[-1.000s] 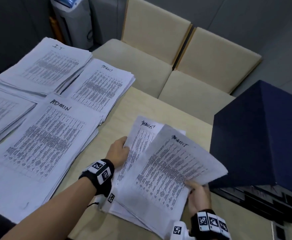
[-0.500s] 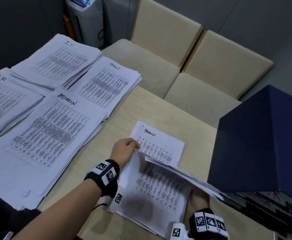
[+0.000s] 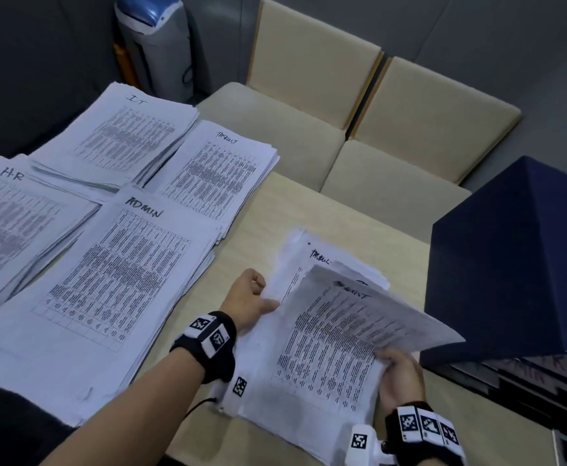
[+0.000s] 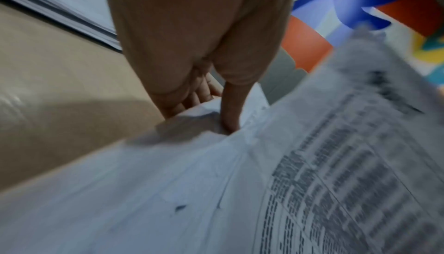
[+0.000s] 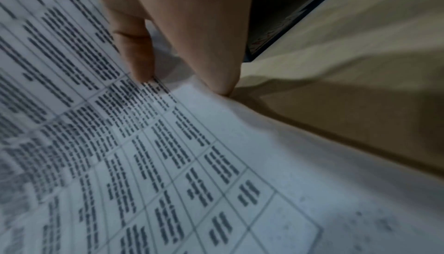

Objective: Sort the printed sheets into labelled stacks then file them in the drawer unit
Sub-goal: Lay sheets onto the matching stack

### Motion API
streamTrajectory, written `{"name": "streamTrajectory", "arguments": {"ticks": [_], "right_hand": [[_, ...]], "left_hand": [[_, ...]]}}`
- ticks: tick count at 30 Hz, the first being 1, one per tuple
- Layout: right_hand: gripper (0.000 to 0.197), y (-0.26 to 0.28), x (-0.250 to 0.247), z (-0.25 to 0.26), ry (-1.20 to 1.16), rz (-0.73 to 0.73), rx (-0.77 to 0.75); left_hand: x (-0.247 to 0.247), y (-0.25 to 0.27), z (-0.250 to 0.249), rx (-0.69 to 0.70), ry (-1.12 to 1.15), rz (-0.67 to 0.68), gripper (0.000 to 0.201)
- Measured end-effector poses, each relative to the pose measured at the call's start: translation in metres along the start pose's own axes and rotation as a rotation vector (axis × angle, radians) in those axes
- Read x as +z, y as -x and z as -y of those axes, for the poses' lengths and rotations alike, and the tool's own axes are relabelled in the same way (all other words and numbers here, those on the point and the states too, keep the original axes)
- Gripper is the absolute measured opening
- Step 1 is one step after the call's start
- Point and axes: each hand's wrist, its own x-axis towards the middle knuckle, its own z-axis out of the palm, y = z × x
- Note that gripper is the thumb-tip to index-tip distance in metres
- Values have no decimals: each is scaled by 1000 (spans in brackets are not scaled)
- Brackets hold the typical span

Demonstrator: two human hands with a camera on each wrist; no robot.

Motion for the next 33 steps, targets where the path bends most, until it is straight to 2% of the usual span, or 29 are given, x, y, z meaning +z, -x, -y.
{"name": "streamTrajectory", "arguments": {"ticks": [2,4,7,9,11,15,16,18,19,20,22,24,25,27,29,33], "right_hand": [[24,3,3,1,-19,23,29],[26,7,10,-1,-5,46,27],[19,12,18,-6,-24,26,1],[17,13,20,-8,-28,6,-28],[19,14,20,-9,-24,12,-47],[20,20,17,-7,-47,33,-25],[22,20,16,-8,-48,38,-31],[20,20,13,-9,-38,54,-38],[19,17,11,-10,-42,63,-29],[19,16,10,-10,-45,70,-20],[17,12,9,-9,-58,51,-11],[23,10,9,-8,-73,47,1],[26,9,9,-7,-78,47,1],[20,12,12,-1,-67,54,-12],[24,14,12,7,-53,34,-18],[23,11,10,20,-23,36,-11]], "left_hand": [[-10,2,-4,-21,118,59,49],[-18,2,-8,-15,104,114,54],[-25,4,-12,44,105,160,34],[-28,5,-13,53,171,137,21],[-32,5,-9,58,159,92,21],[-36,-4,2,21,-15,30,18],[-35,-6,3,54,-159,-30,20],[-32,-7,5,187,-480,-235,32],[-30,-6,3,274,-510,-257,35],[-27,-4,-2,326,-484,-198,36],[-22,-2,-12,343,-432,27,34],[-18,-3,-19,324,-416,168,12],[-18,-5,-22,327,-403,187,14],[-17,-10,-25,306,-333,162,36],[-18,-14,-26,294,-245,113,48],[-13,-20,-29,248,-132,24,50]]}}
